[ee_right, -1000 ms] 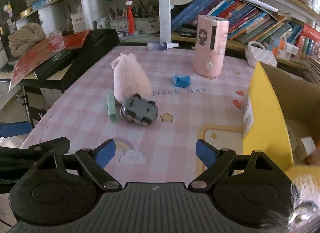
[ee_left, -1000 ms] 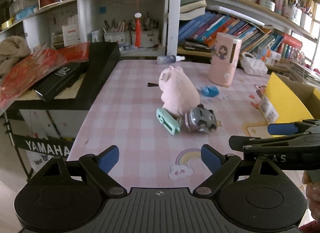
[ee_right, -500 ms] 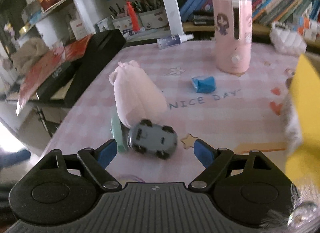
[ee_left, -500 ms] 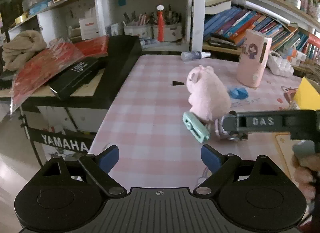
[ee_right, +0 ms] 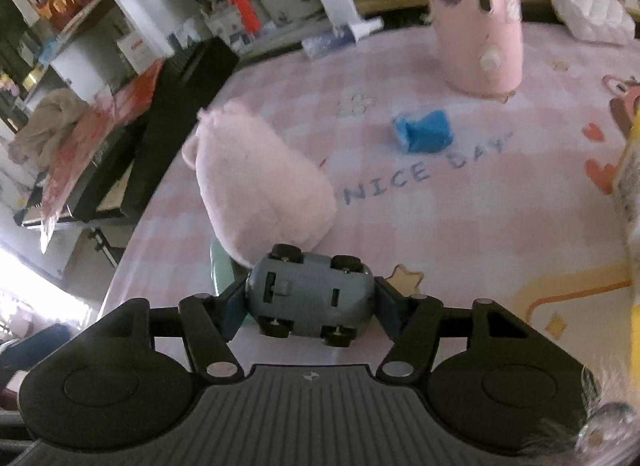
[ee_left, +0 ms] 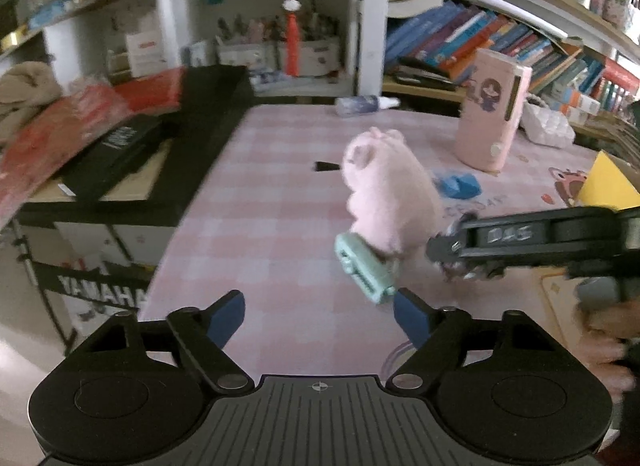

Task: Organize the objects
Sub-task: 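Grasp the grey toy car with the right tool while the left tool grasps the mint-green tape dispenser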

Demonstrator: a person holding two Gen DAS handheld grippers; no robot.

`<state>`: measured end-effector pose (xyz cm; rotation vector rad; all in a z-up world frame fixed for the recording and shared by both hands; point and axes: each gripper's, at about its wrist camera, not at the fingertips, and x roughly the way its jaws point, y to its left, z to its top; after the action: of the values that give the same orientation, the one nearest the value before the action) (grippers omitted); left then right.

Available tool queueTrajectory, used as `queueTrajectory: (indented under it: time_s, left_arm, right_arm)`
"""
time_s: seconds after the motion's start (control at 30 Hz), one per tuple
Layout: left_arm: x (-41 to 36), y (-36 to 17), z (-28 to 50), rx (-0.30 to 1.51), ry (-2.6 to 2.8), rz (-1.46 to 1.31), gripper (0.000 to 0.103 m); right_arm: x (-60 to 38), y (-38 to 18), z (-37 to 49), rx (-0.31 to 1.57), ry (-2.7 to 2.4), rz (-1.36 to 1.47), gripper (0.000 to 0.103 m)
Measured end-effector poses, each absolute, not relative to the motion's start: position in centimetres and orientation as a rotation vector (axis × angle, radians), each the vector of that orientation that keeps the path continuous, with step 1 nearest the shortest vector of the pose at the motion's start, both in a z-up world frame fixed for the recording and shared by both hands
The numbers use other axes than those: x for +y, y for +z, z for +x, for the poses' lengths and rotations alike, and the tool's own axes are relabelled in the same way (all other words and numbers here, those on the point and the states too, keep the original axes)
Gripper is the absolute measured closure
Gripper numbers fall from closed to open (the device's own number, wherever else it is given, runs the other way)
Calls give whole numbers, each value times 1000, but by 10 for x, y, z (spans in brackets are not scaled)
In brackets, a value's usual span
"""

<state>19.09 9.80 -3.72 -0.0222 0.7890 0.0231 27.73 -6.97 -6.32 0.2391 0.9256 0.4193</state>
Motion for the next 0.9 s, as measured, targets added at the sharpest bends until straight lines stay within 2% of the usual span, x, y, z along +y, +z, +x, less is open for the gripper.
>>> queueTrajectory:
  time_s: [0.13, 0.27, 0.33, 0.4, 0.53, 0.57, 0.67, 0.9]
  left_arm:
    - [86, -48, 213, 805, -18, -25, 30]
    - [73, -59, 236, 826, -23, 6, 50]
    - [71, -64, 244, 833, -1, 12, 51]
    - [71, -68, 251, 847, 14, 11, 62]
    - [73, -77, 258, 882, 16, -2, 76]
    - [73, -79, 259, 890, 13, -6, 82]
    - [76, -79, 253, 885, 9, -16, 86]
    - [87, -48, 226, 812, -28, -68, 86]
  right_arm:
    - [-88, -44, 271, 842, 377, 195, 41]
    - [-102, -34, 264, 803, 354, 160, 41]
    - [-106, -31, 259, 785, 359, 138, 41]
    - [-108, -30, 256, 770, 364, 113, 41]
    - [-108, -29, 253, 759, 377, 92, 41]
    - [-109, -29, 253, 761, 379, 91, 41]
    - [-109, -31, 251, 776, 380, 88, 41]
    - [-106, -30, 245, 785, 367, 78, 41]
